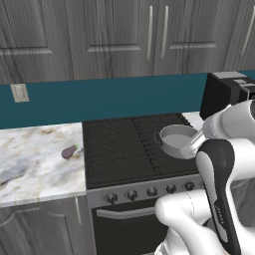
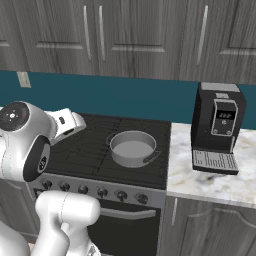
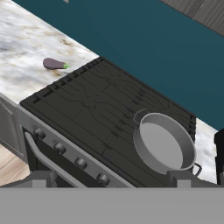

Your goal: Turn on the burner for the pot on the stove. Wait thirty seconds for the pot to heat up. Then add the eggplant to the pot.

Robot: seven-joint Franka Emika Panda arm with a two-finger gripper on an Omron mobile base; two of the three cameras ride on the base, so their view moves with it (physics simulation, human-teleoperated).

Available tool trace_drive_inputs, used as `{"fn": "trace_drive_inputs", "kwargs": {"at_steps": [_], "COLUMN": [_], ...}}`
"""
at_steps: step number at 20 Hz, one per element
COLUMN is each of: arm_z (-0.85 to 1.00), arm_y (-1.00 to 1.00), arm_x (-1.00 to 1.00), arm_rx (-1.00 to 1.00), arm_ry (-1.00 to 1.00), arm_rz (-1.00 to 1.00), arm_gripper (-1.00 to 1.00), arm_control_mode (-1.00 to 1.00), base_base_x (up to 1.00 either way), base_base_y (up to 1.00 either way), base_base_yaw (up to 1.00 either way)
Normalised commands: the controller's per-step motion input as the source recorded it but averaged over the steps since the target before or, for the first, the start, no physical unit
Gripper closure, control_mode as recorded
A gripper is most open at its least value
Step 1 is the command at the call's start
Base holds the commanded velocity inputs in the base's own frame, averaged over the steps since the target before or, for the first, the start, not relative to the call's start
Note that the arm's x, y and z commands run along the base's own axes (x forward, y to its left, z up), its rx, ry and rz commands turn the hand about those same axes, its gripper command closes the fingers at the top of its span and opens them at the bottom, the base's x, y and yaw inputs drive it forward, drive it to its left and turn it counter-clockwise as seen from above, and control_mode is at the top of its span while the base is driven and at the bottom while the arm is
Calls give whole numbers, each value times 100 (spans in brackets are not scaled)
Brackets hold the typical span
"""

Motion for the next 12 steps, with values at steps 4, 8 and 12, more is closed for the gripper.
{"fn": "trace_drive_inputs", "kwargs": {"at_steps": [4, 8, 12], "arm_z": [0, 0, 0], "arm_y": [0, 0, 0], "arm_x": [0, 0, 0], "arm_rx": [0, 0, 0], "arm_ry": [0, 0, 0], "arm_rz": [0, 0, 0], "arm_gripper": [-100, -100, -100], "arm_control_mode": [-100, -100, -100], "base_base_x": [0, 0, 0], "base_base_y": [0, 0, 0], "base_base_yaw": [0, 0, 0]}}
